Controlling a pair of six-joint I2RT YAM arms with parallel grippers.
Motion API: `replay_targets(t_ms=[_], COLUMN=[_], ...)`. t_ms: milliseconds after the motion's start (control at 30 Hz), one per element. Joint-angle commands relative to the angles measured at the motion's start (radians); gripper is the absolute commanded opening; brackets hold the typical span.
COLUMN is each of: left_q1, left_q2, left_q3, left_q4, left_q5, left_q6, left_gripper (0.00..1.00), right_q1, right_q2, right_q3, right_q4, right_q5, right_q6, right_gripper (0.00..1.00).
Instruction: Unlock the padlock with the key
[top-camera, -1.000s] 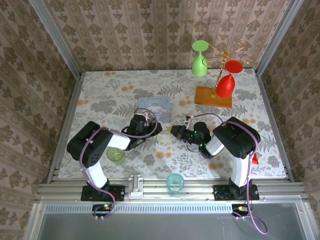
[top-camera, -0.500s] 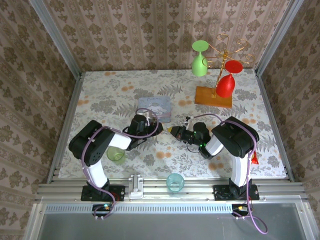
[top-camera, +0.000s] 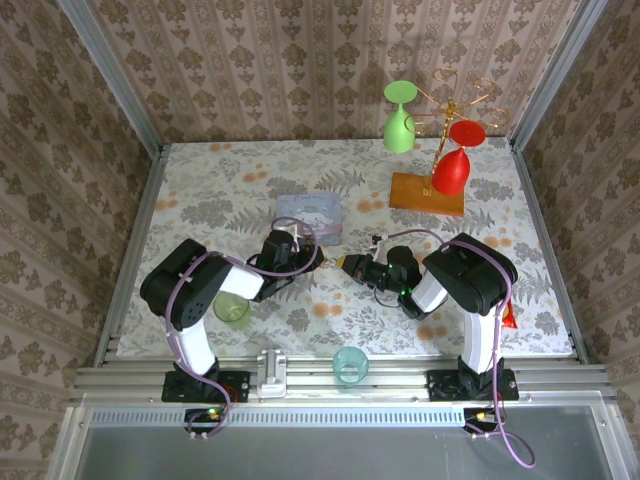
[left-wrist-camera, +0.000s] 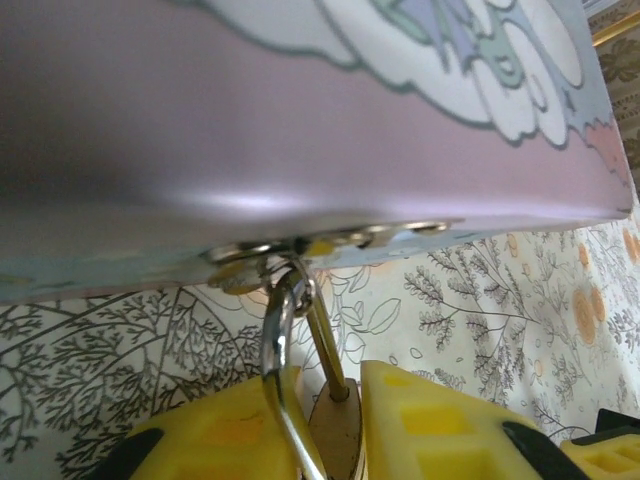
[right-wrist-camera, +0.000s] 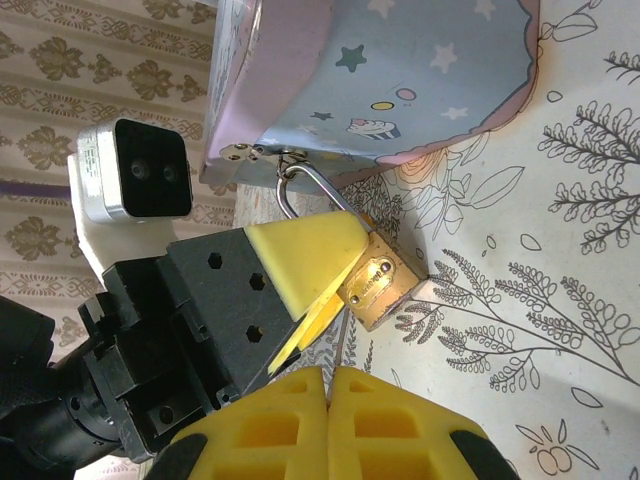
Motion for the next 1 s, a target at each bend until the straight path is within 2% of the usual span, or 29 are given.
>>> replay_targets(t_ms=[0,167,300,567,733,967], left_q1=[-0.009,0.000,0.011,0.035,0.039,0.050], left_q2=[0.028,0.019,0.004,0.013,0.017,0.061], left_q3=[0.004,0.012,0.007,-0.044,-0.034,-0.044], left_q4=[-0.079,-0.053,-0.021,0.265,0.313,0.470], left_q5=[0.000,0.020,0.044,0.077,0.085,0.080], left_q6=[0.007,-0.032,-0.082,-0.347,-0.402,-0.540], left_gripper=[0.13,0.05,0.05,0.02,0.00,0.00], right_q1=[-0.002,-0.003,-0.006,0.013,0.002,-0.013], right_q2=[0.022,0.030,0.061,0.088,0.086,0.026], right_q3=[-0.003,0.002,0.004,0.041,0.059,0.047], right_q4=[0.010,0.004,0.002,0.010,0.013,0.015], right_q5=[0.026,0.029,0.019,-0.013,-0.036,-0.061], right_q6=[-0.006,0.026,0.076,0.128,0.152,0.144], right_gripper=[0.00,0.00,0.00,0.00,0.00,0.00])
